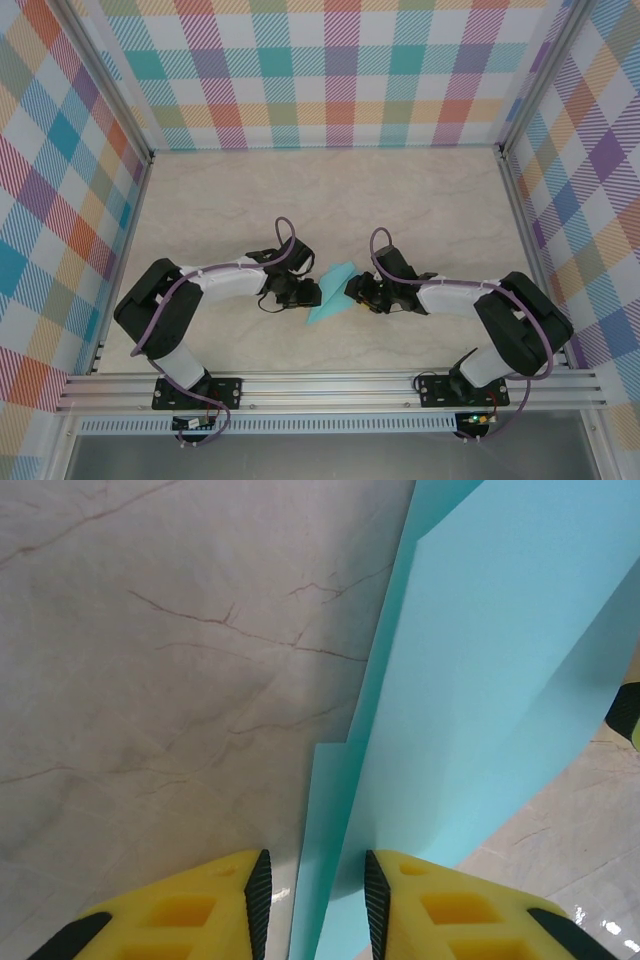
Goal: Fold a paper plane with a square sheet of paper (pick it up from the middle)
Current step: Turn over the paper at the bottom-center of the table.
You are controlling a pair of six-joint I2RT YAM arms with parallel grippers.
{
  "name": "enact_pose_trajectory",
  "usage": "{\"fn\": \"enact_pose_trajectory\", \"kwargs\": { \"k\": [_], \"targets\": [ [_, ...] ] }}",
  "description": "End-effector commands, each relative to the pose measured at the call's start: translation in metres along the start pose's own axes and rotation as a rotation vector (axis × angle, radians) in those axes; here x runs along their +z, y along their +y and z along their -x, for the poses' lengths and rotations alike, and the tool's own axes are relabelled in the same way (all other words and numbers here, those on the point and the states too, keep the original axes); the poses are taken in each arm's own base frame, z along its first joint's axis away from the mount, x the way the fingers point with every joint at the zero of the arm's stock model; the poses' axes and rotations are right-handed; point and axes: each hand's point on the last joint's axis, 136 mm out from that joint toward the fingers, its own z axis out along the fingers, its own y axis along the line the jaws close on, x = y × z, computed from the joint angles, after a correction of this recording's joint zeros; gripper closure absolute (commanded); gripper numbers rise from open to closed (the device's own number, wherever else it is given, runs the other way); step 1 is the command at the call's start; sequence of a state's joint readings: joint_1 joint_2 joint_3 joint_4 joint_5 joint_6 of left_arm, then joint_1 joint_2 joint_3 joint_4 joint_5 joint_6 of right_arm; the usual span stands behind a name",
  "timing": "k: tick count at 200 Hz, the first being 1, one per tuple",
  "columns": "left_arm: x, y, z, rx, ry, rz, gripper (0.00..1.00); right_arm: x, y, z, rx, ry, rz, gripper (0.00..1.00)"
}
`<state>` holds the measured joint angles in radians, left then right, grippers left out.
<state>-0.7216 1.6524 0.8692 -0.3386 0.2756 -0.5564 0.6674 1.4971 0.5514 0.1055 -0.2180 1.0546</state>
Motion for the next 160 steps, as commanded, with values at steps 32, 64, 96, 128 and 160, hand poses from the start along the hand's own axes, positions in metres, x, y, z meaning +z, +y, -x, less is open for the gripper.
{"fn": "enact_pose_trajectory", "kwargs": {
  "k": [32,64,96,128,160],
  "targets": [
    [0.007,0.004,-0.001,0.002,0.020,0.004,0.70,0.008,0.022,0.004,-0.022,0.001,0.078,0.63],
    [0.010,0.005,-0.003,-0.003,0.031,0.004,0.71,0.007,0.025,0.005,-0.024,-0.002,0.089,0.64],
    [0.011,0.005,-0.004,-0.005,0.036,-0.001,0.73,0.008,0.025,0.005,-0.021,-0.002,0.092,0.65],
    [0.011,0.003,-0.003,-0.004,0.037,-0.005,0.74,0.006,0.027,0.006,-0.025,-0.011,0.097,0.65],
    [0.011,0.002,-0.003,-0.004,0.038,-0.008,0.75,0.004,0.029,0.007,-0.027,-0.021,0.105,0.66]
  ]
}}
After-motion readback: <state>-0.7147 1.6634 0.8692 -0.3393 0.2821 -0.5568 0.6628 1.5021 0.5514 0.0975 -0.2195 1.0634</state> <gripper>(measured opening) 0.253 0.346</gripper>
